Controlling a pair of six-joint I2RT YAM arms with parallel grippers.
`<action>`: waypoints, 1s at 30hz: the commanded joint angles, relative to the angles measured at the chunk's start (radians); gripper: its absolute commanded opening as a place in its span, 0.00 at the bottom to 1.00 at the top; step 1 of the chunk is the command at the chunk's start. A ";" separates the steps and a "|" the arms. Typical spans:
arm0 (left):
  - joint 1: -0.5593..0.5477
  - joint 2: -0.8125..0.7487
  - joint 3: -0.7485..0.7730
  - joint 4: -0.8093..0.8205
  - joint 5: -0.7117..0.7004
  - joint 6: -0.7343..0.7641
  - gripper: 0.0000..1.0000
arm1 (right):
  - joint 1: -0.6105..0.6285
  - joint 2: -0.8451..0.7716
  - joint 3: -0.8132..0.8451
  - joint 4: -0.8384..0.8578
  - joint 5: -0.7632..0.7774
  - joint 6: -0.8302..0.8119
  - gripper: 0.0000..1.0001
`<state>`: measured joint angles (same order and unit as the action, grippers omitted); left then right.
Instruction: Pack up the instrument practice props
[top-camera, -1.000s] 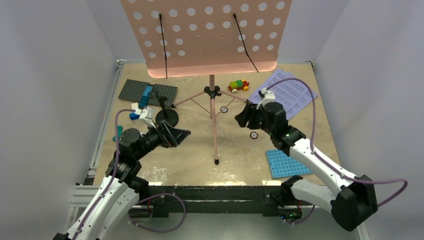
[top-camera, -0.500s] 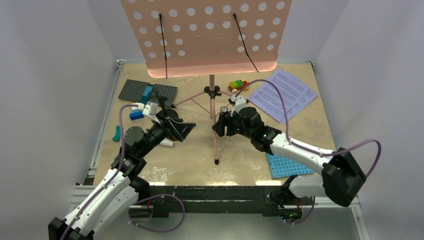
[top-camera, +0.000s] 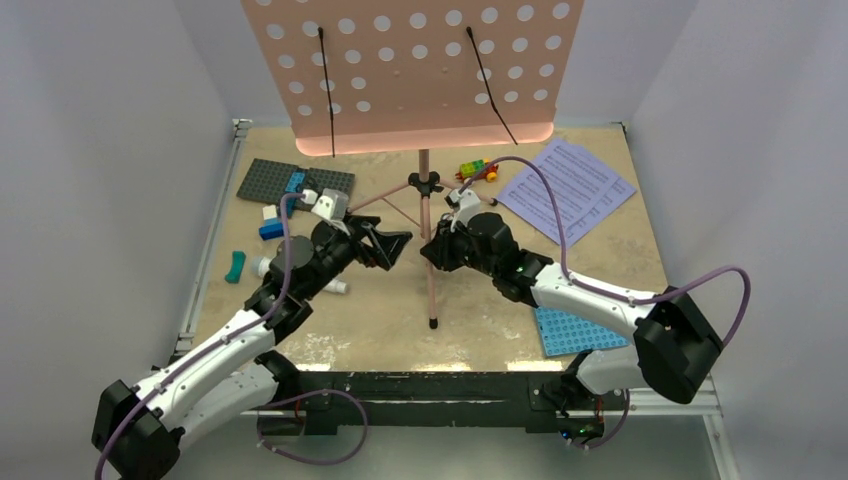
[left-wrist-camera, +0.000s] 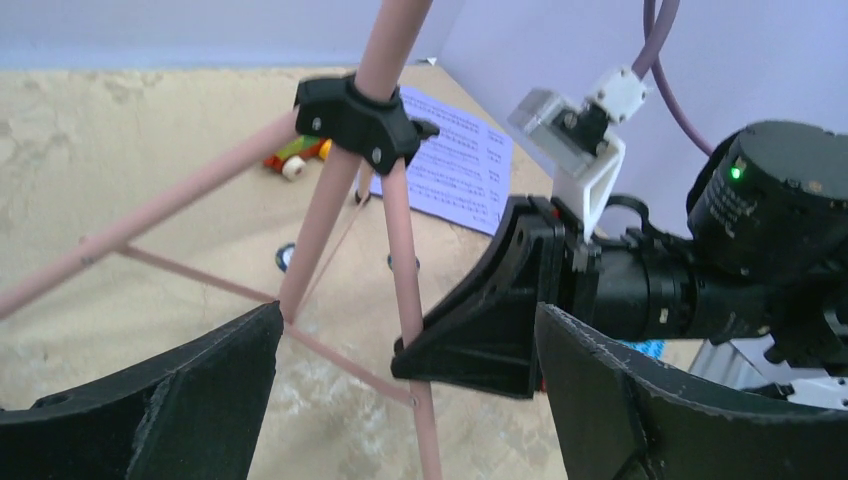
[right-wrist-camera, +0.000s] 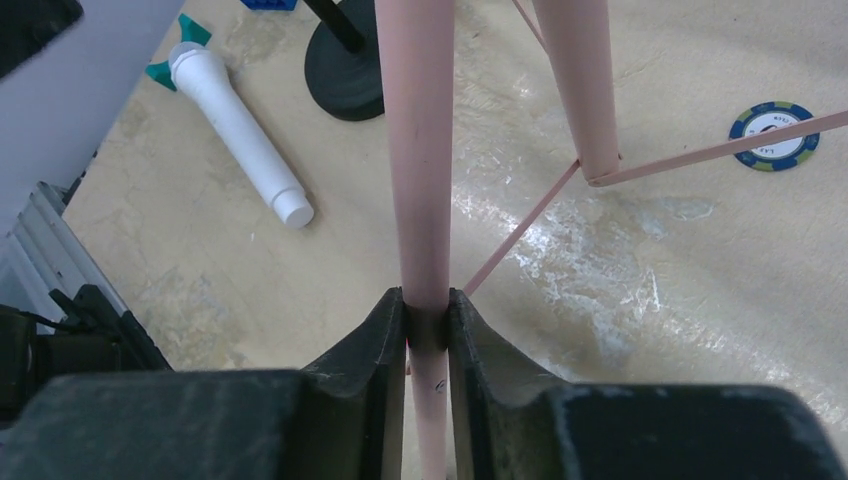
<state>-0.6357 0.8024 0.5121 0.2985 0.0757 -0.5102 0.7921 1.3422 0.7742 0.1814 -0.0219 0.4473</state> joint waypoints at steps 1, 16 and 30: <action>-0.009 0.097 0.119 0.187 -0.027 0.146 1.00 | -0.011 -0.009 -0.004 -0.007 0.077 0.001 0.14; -0.038 0.397 0.178 0.703 -0.011 0.352 0.99 | 0.010 -0.136 -0.095 -0.061 0.061 0.120 0.00; -0.103 0.596 0.258 0.988 -0.109 0.468 0.89 | 0.027 -0.160 -0.105 -0.120 0.047 0.180 0.00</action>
<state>-0.7380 1.3785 0.6971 1.1542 0.0105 -0.0826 0.8112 1.2079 0.6781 0.1429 0.0269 0.5354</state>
